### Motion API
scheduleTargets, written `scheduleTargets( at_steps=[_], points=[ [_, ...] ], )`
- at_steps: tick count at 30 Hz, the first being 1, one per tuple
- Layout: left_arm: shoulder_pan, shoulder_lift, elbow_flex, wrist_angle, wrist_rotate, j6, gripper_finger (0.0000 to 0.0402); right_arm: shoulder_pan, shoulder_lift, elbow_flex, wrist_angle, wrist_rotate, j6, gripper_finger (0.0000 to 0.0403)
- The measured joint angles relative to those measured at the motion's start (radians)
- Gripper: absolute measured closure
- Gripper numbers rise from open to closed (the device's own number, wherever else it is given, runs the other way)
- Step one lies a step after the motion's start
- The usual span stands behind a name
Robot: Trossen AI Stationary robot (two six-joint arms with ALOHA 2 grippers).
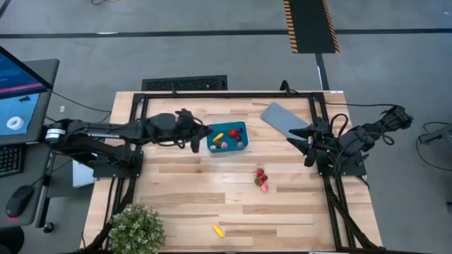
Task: Pick and placing Produce into tupperware
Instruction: Put the red cherry into the blue bin
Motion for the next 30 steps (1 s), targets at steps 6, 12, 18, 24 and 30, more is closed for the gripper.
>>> scheduleTargets(
  at_steps=[6,12,18,24,30],
  points=[
    [0.037,0.097,0.000,0.005,0.069,-0.034,0.0345,0.000,0.000,0.000,0.000,0.000,0.014,0.0197],
    [0.062,0.201,0.000,-0.056,-0.072,0.066,0.0345,0.000,0.001,0.000,0.001,0.000,0.016,0.0199],
    [0.068,0.289,0.000,-0.050,-0.060,0.017,0.0345,0.000,0.017,0.000,0.001,-0.011,0.017,0.0200],
    [0.066,0.293,0.000,-0.017,-0.083,0.014,0.0319,0.000,0.047,0.000,0.000,-0.017,0.027,0.0198],
    [0.066,0.292,0.000,-0.029,-0.035,0.019,0.0277,0.000,0.060,0.000,0.001,-0.018,0.027,0.0198]
  ],
)
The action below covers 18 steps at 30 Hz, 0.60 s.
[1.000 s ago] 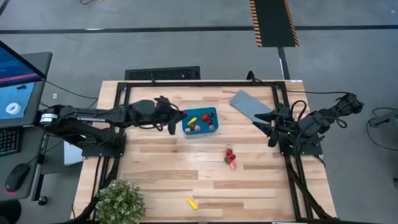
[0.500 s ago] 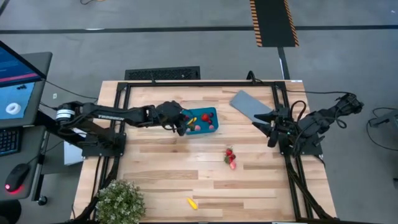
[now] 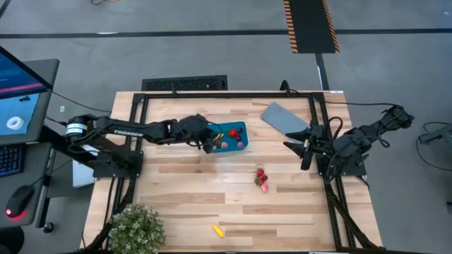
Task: Pick and placing Produce into tupperware
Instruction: Put the red cherry into the blue bin, then put the peach into the blue bin
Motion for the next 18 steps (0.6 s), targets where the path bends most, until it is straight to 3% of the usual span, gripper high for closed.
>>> scheduleTargets(
  at_steps=[10,18],
  points=[
    [-0.009,-0.001,0.000,0.032,0.013,0.036,0.0242,0.001,0.012,0.000,0.000,0.001,0.024,0.0199],
    [-0.138,-0.075,0.001,0.157,0.023,0.053,0.0242,0.001,0.118,0.000,-0.001,-0.059,0.067,0.0199]
  ],
)
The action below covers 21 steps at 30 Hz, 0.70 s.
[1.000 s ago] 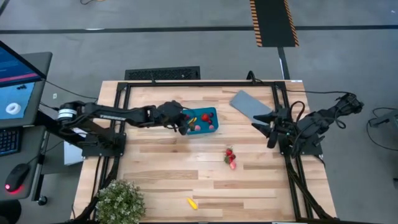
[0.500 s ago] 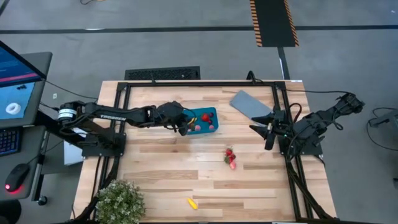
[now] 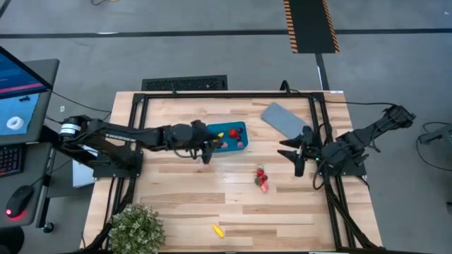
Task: Pick and placing Produce into tupperware
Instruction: Put the peach into the blue bin
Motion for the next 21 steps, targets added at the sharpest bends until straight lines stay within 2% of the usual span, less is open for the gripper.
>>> scheduleTargets(
  at_steps=[3,8,14,21],
  points=[
    [-0.064,-0.039,0.000,0.007,-0.059,0.002,0.0242,0.000,0.046,0.000,-0.035,-0.044,0.035,0.0201],
    [-0.178,-0.065,0.000,-0.021,-0.197,0.009,0.0242,0.004,0.110,0.000,-0.164,-0.140,0.194,0.0201],
    [-0.275,-0.065,0.000,-0.021,-0.307,-0.024,0.0242,0.055,0.211,0.000,-0.078,-0.153,0.256,0.0204],
    [-0.355,-0.065,0.000,-0.022,-0.339,-0.040,0.0242,0.087,0.400,0.000,-0.058,-0.242,0.409,0.0209]
  ],
)
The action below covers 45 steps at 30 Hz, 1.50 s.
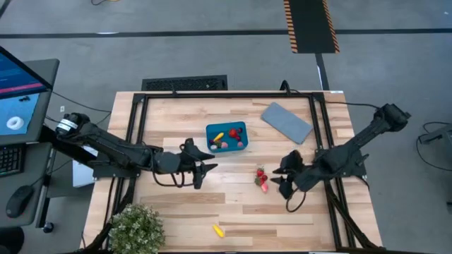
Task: Pick and placing Produce into tupperware
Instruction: Put the peach into the blue bin
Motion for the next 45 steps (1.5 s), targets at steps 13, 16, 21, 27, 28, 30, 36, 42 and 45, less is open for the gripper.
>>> scheduleTargets(
  at_steps=[13,16,21,27,28,30,36,42,45],
  points=[
    [-0.090,0.000,0.000,-0.003,-0.062,-0.003,0.0242,0.002,0.254,0.000,0.144,-0.127,0.056,0.0208],
    [-0.101,0.000,0.000,-0.003,-0.075,-0.002,0.0242,0.002,0.295,0.000,0.157,-0.138,0.063,0.0208],
    [-0.113,0.000,0.000,-0.003,-0.080,-0.002,0.0242,-0.006,0.352,0.000,0.172,-0.152,0.081,0.0207],
    [-0.119,0.001,0.000,-0.003,-0.082,-0.002,0.0242,-0.025,0.398,0.001,0.260,-0.169,0.058,0.0207],
    [-0.121,0.001,0.000,-0.003,-0.082,-0.002,0.0242,-0.030,0.404,0.001,0.270,-0.169,0.057,0.0207],
    [-0.123,0.001,0.000,-0.003,-0.086,-0.002,0.0242,-0.040,0.407,0.001,0.267,-0.171,0.054,0.0207],
    [-0.127,0.001,0.000,-0.003,-0.086,-0.003,0.0242,-0.076,0.406,0.001,0.309,-0.202,0.030,0.0207],
    [-0.141,0.001,0.000,-0.003,-0.104,-0.003,0.0242,-0.090,0.406,0.001,0.314,-0.223,0.023,0.0207],
    [-0.146,0.001,0.000,-0.003,-0.105,-0.003,0.0242,-0.089,0.406,0.001,0.314,-0.224,0.028,0.0207]
  ],
)
